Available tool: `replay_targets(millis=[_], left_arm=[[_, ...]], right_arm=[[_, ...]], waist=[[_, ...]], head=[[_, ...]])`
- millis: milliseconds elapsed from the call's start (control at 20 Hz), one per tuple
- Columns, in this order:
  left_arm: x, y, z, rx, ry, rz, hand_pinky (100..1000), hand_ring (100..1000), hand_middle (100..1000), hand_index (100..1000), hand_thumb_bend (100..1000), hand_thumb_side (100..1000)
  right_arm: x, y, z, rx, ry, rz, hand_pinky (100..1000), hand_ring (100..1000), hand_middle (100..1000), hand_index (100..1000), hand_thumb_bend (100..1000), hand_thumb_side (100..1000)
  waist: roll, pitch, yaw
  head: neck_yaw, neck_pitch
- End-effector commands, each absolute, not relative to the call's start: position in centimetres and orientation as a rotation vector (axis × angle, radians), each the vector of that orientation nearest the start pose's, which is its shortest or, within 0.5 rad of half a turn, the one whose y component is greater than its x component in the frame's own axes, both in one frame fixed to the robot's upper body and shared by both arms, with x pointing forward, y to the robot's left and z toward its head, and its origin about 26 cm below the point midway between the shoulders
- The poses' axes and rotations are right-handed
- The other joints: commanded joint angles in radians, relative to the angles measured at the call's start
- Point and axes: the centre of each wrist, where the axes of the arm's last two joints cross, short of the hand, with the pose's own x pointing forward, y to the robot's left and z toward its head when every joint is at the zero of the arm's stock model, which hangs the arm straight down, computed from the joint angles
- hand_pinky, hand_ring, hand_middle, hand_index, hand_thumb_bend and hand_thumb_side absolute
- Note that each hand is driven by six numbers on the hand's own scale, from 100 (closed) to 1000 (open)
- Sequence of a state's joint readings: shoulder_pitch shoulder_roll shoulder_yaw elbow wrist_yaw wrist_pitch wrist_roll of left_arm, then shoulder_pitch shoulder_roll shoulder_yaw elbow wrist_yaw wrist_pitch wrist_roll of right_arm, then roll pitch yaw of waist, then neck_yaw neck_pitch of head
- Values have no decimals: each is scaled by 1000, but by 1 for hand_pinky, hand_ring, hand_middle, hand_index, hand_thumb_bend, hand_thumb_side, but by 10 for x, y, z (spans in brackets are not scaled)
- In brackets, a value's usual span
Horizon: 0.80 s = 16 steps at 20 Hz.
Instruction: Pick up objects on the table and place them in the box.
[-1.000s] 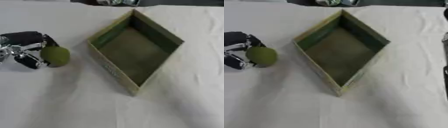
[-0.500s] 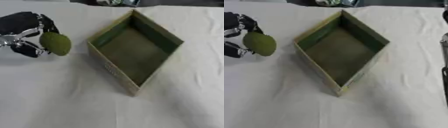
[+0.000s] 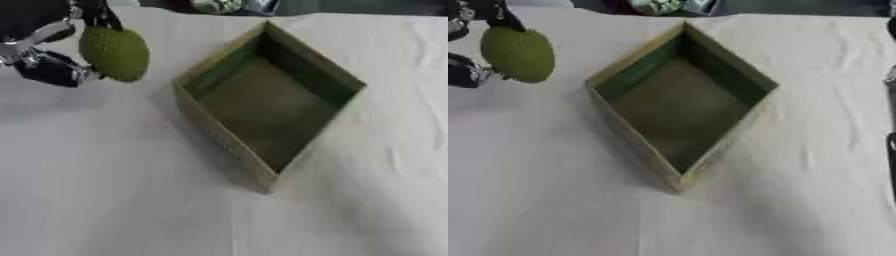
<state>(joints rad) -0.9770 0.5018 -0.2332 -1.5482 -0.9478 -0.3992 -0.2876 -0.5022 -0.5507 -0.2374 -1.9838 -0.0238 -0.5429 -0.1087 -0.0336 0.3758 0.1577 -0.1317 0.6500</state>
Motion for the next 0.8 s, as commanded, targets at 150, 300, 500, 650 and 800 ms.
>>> replay_targets(millis=[150, 300, 500, 650, 800], left_arm=[[387, 177, 349, -1291, 2254, 1710, 289, 525, 500, 679, 428, 100], [391, 174, 346, -1291, 2264, 1668, 289, 525, 500, 679, 428, 100], [397, 163, 345, -1266, 2359, 1559, 285, 525, 501, 680, 340, 100], [407, 153, 338, -1263, 2422, 1502, 285, 526, 502, 680, 305, 100], [417, 151, 329, -1292, 2442, 1477, 280, 525, 502, 678, 271, 100]], right_arm=[[288, -332, 327, 524, 3006, -452, 788, 610, 564, 769, 100, 251], [287, -332, 328, 534, 2999, -452, 788, 610, 564, 769, 100, 251], [287, -326, 340, 508, 2945, -474, 778, 615, 570, 768, 100, 100], [288, -319, 344, 465, 2933, -471, 776, 615, 570, 768, 100, 100], [289, -317, 345, 449, 2933, -467, 776, 616, 570, 768, 100, 100]], waist=[[-2, -31, -13], [-2, -31, -14], [-21, -36, -62], [-29, -36, -105], [-34, -35, -129]], head=[[17, 4], [18, 4], [58, 12], [89, 12], [110, 11]])
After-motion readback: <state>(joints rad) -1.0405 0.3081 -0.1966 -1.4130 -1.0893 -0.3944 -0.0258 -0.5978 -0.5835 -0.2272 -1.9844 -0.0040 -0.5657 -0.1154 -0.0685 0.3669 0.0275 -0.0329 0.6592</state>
